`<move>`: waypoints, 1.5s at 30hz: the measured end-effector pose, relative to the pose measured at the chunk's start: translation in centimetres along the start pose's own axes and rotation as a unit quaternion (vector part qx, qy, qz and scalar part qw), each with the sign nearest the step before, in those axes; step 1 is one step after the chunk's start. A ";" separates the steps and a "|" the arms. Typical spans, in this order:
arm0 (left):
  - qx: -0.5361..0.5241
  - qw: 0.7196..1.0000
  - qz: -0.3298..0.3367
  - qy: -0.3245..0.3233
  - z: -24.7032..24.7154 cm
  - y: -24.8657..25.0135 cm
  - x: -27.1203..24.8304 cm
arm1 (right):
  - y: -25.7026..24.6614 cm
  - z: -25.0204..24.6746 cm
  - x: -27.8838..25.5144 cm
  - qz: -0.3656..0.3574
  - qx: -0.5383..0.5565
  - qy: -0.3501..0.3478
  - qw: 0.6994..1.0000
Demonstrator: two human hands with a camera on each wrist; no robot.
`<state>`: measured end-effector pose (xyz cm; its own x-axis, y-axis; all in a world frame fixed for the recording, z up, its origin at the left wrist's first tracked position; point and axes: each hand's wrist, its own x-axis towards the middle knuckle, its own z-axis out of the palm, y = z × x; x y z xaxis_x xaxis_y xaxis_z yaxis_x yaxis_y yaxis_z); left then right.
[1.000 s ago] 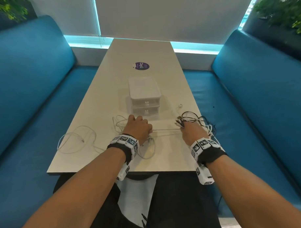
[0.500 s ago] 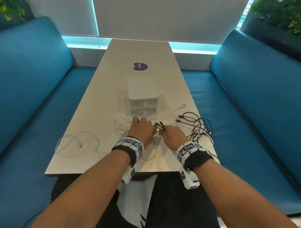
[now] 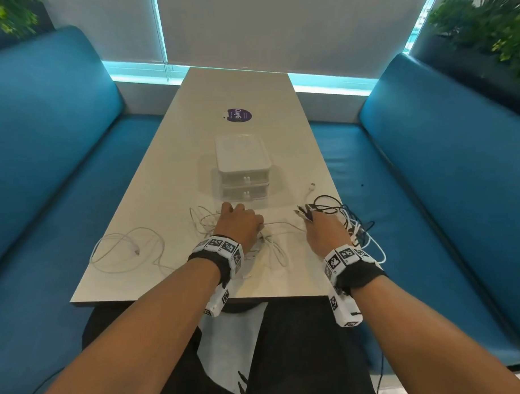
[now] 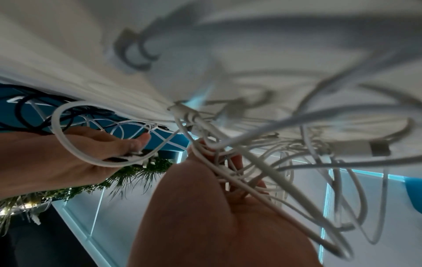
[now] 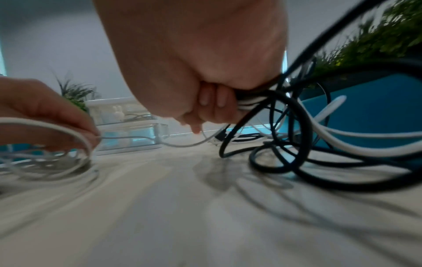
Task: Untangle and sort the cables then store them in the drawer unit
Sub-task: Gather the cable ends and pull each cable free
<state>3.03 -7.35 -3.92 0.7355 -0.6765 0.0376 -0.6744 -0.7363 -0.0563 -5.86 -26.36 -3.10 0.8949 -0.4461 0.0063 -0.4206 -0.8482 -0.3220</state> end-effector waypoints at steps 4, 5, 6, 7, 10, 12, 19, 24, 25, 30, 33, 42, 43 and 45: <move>-0.009 1.000 0.008 0.007 0.0 0.7 0.3 | -1.9 1.1 -0.4 -0.104 0.049 -0.039 0.993; -0.012 1.000 0.008 0.013 0.0 0.9 0.3 | -2.3 1.4 -0.4 -0.116 0.047 -0.054 0.991; -0.015 1.000 0.007 0.019 0.0 0.9 0.4 | -2.6 1.5 -0.3 -0.123 0.046 -0.063 0.989; -0.020 1.000 0.007 0.024 0.0 1.0 0.4 | -2.8 1.7 -0.2 -0.123 0.048 -0.066 0.989; -0.030 0.999 0.013 0.029 0.0 0.7 0.4 | -2.9 1.9 0.1 -0.098 0.044 -0.058 0.992; -0.031 0.999 0.014 0.030 0.1 0.3 0.3 | -2.6 1.7 0.3 -0.083 0.022 -0.044 0.995; -0.017 0.999 0.014 0.032 0.3 0.0 0.4 | -0.4 0.0 0.9 0.013 -0.048 0.002 0.999; -0.060 0.997 0.012 0.053 0.6 -1.1 0.2 | 2.8 -1.8 1.0 0.127 -0.097 -0.004 0.987; -0.074 0.996 0.010 0.056 0.6 -1.3 0.1 | 3.0 -1.9 0.9 0.134 -0.100 -0.004 0.986; -0.147 0.988 0.020 0.050 0.4 -1.1 -0.1 | 2.3 -1.5 0.9 0.111 -0.063 0.022 0.992; -0.181 0.982 0.022 0.050 -0.3 -1.0 -0.4 | 1.6 -0.8 0.9 0.071 -0.031 0.031 0.997; -0.044 0.989 0.099 0.101 -2.4 -2.4 -3.3 | 0.6 0.6 0.3 0.019 -0.006 -0.005 1.000; -0.023 0.989 0.118 0.087 -2.5 -2.3 -3.8 | 0.4 0.7 0.3 0.015 -0.006 -0.005 1.000; 0.011 0.987 0.152 0.060 -2.6 -2.0 -4.6 | 0.0 0.8 0.0 0.013 -0.006 -0.003 1.000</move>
<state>0.82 -2.86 -1.37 0.4858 -0.8638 0.1337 -0.8599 -0.4997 -0.1040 -5.69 -26.12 -3.85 0.8846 -0.4664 -0.0072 -0.4453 -0.8397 -0.3108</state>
